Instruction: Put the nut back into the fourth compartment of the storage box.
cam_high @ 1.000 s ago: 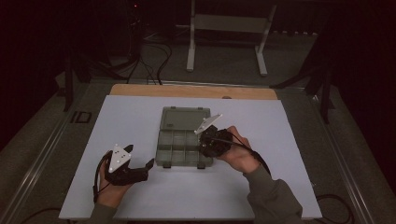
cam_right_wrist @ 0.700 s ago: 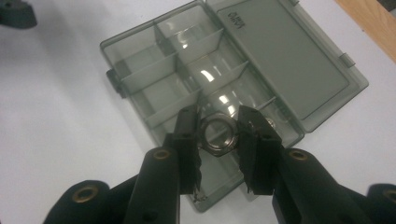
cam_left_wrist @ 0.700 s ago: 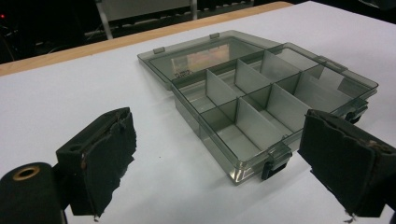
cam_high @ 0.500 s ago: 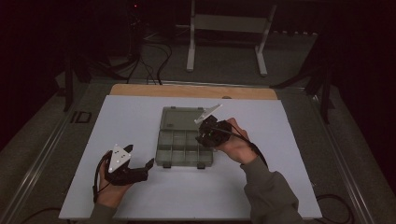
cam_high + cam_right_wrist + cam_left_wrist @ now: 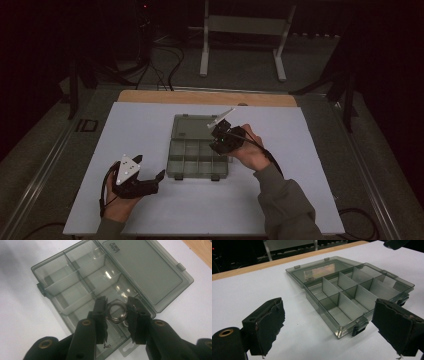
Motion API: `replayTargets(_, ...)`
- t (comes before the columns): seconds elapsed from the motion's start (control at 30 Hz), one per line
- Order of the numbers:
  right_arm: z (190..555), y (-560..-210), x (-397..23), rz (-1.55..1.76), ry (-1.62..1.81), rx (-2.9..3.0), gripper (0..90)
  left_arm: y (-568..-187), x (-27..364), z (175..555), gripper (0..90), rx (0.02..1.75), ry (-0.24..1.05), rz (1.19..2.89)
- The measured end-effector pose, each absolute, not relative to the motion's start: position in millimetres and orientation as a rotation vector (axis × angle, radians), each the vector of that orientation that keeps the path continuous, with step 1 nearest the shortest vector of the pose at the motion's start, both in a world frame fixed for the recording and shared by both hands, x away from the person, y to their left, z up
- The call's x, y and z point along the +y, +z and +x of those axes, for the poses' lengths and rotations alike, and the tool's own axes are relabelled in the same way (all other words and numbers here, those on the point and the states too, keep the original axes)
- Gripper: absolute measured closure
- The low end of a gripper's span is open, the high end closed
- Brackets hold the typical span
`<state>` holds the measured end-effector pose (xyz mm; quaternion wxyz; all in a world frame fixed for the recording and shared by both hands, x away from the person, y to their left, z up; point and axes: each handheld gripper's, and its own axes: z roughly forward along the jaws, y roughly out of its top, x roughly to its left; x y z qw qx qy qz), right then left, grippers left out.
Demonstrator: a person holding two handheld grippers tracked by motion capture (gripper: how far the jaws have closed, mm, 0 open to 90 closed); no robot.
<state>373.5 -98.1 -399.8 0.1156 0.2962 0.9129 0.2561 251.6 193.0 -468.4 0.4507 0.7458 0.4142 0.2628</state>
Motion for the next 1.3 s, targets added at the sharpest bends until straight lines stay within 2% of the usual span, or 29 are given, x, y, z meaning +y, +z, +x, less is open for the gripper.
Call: replayTargets(1.3, 398, -430, -93, 0.967, 0.626, 2.711, 70.0, -469, 193, 252, 10.6, 1.023, 0.648, 1.846)
